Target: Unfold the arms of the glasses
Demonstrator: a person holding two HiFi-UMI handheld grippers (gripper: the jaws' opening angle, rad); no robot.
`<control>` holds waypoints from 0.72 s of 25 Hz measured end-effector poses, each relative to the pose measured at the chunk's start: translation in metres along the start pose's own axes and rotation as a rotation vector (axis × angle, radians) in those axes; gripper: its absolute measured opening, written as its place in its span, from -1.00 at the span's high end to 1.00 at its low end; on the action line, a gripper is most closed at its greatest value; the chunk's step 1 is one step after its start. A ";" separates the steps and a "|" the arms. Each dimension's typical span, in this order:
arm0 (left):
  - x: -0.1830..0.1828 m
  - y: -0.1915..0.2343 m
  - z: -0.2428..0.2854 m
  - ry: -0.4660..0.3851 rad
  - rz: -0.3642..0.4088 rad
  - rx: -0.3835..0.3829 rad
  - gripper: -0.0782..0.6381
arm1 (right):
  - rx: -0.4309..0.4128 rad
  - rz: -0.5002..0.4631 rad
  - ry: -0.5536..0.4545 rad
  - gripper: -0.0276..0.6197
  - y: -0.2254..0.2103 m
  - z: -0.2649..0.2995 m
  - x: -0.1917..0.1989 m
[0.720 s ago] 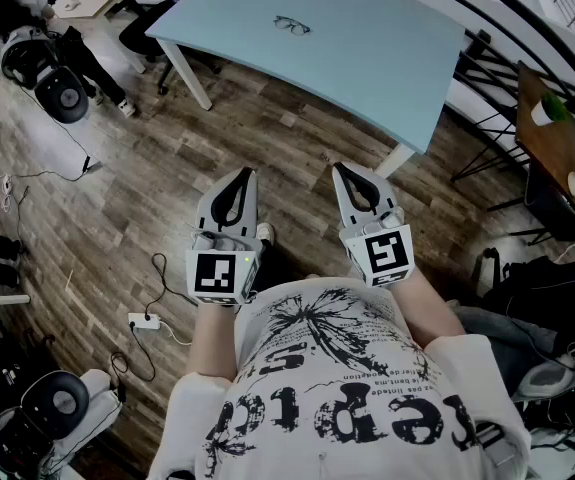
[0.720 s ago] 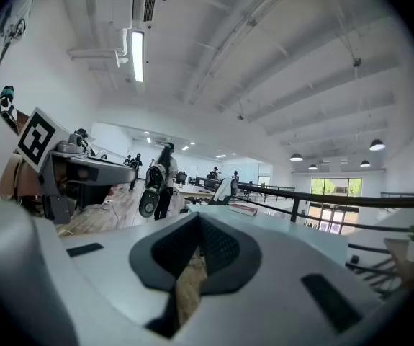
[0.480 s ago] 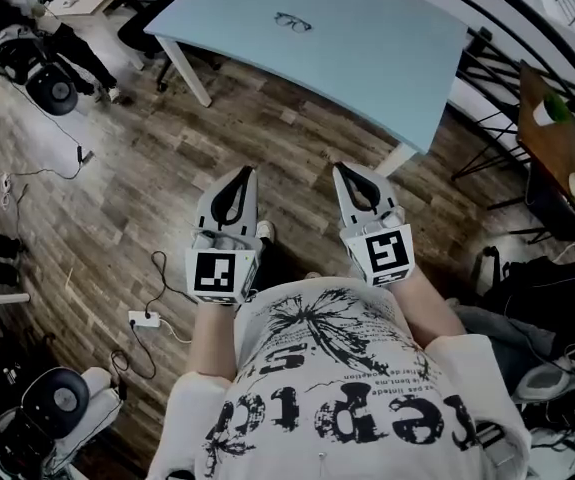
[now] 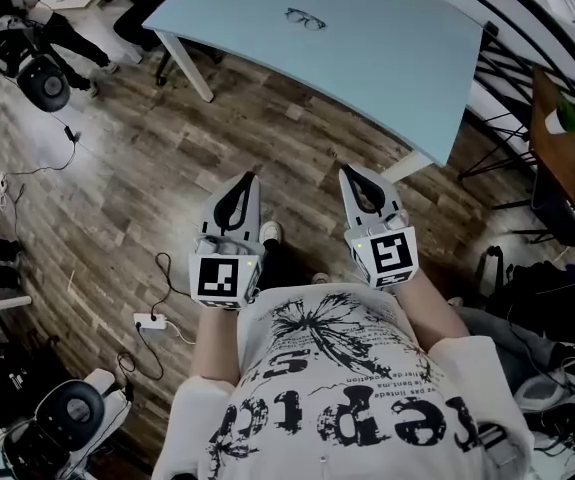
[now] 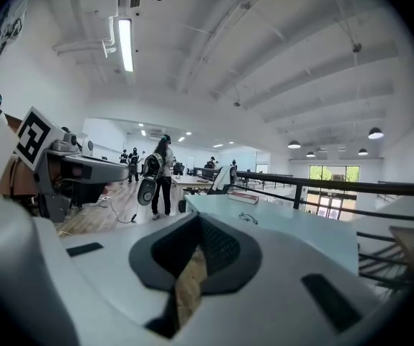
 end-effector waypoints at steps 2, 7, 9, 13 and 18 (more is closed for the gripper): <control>0.002 0.026 0.018 -0.003 -0.004 0.002 0.72 | 0.009 0.002 0.009 0.88 -0.002 0.031 -0.001; 0.007 0.100 0.058 -0.004 0.000 0.039 0.72 | 0.067 0.002 0.019 0.88 0.001 0.109 -0.011; 0.006 0.131 0.075 -0.002 0.001 0.059 0.72 | 0.091 0.006 0.025 0.88 0.002 0.141 -0.017; -0.001 0.181 0.119 0.000 -0.004 0.100 0.72 | 0.129 0.022 0.037 0.88 -0.010 0.201 -0.031; -0.007 0.216 0.148 0.001 -0.008 0.133 0.72 | 0.168 0.021 0.048 0.88 -0.016 0.240 -0.041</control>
Point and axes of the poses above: the fingertips, and each gripper's own axes: z forward along the fingers, y to its left, x out of its underside, the point moved 1 cm from there along -z, backward along the fingers, and after that the axes turned 1 degree about y, right-handed, at the moved point
